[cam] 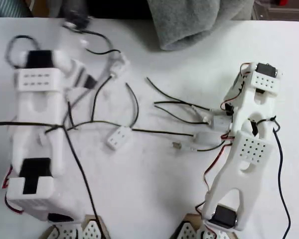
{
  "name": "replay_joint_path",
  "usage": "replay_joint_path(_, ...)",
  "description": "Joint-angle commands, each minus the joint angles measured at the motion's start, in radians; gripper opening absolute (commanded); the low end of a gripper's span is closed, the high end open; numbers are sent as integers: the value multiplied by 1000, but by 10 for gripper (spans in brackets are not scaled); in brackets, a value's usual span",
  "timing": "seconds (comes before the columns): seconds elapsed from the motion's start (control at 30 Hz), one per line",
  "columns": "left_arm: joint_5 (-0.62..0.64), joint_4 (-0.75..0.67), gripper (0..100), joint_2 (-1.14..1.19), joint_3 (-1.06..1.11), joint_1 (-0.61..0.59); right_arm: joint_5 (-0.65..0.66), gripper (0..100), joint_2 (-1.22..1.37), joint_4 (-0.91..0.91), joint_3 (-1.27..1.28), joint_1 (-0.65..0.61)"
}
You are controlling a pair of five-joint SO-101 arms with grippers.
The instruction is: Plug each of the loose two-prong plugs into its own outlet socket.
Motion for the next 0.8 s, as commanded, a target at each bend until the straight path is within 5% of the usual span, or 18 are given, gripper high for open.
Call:
replay_joint_path(0.0, 46, -74, 284, -5, -37, -91, 6, 368, 15, -7, 12, 1)
replay_joint_path(0.37, 258, -180, 286, 397, -209, -177, 6, 368, 15, -7, 12, 1)
replay_joint_path(0.77, 117, 32, 286, 719, -529, -162, 6, 368, 15, -7, 11, -1)
